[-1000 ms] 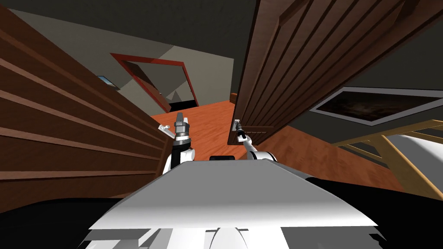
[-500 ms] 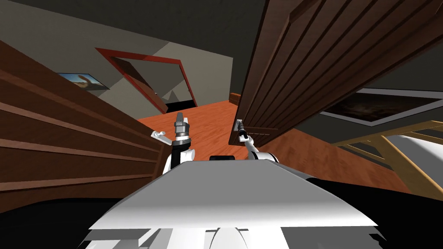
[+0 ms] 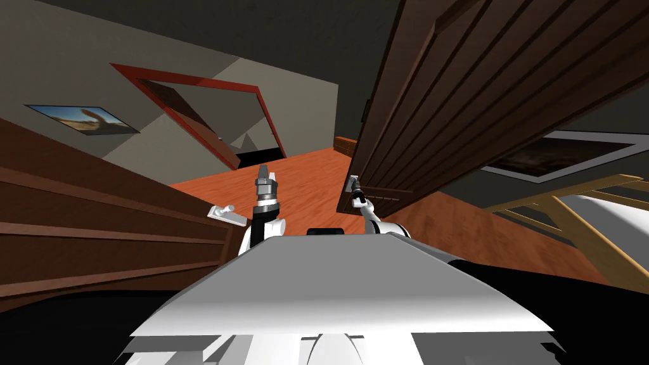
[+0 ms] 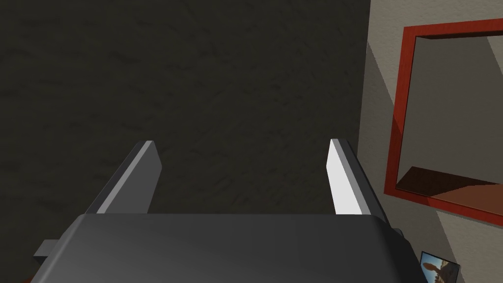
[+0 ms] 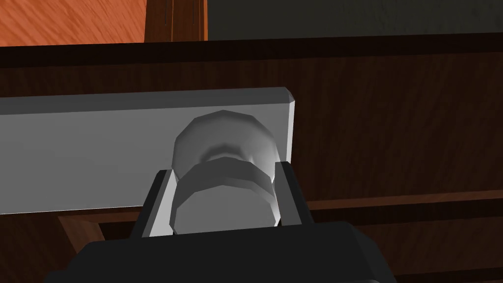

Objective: Push the door open

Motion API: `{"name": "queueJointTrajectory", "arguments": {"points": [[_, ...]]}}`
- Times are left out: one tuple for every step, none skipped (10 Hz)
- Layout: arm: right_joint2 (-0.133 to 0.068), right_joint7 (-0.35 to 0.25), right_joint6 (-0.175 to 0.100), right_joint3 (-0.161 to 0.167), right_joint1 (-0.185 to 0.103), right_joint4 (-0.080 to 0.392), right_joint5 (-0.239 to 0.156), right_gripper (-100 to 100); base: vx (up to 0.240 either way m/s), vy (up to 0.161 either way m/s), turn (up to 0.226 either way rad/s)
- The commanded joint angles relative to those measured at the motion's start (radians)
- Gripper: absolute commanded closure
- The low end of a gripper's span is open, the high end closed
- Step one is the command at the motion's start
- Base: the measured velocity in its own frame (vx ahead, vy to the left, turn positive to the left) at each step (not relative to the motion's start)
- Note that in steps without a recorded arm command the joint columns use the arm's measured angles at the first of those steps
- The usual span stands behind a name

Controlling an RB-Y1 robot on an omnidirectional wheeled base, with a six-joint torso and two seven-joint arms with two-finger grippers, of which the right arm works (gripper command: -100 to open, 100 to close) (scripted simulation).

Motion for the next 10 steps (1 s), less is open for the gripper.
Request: {"name": "queueJointTrajectory", "arguments": {"points": [[-0.010,0.000,0.008,-0.007,0.016,-0.029,-0.003,100,0.102,0.032,-0.003],[-0.010,0.000,0.008,-0.007,0.016,-0.029,-0.003,100,0.032,-0.012,0.018],[-0.018,0.009,0.010,-0.030,0.018,-0.029,-0.011,100,0.113,0.063,-0.044],[-0.020,0.011,0.010,-0.036,0.019,-0.029,-0.013,100,0.194,0.111,-0.092],[-0.023,0.015,0.011,-0.046,0.020,-0.029,-0.017,100,0.182,0.131,-0.102],[-0.023,0.015,0.011,-0.046,0.020,-0.029,-0.017,100,0.116,0.084,-0.049],[-0.029,0.021,0.013,-0.062,0.021,-0.029,-0.023,100,0.143,0.062,-0.038],[-0.032,0.025,0.014,-0.072,0.022,-0.029,-0.027,100,0.182,0.086,-0.057],[-0.035,0.029,0.014,-0.081,0.023,-0.029,-0.031,100,0.187,0.119,-0.061],[-0.038,0.032,0.015,-0.090,0.024,-0.029,-0.034,100,0.194,0.156,-0.093]]}}
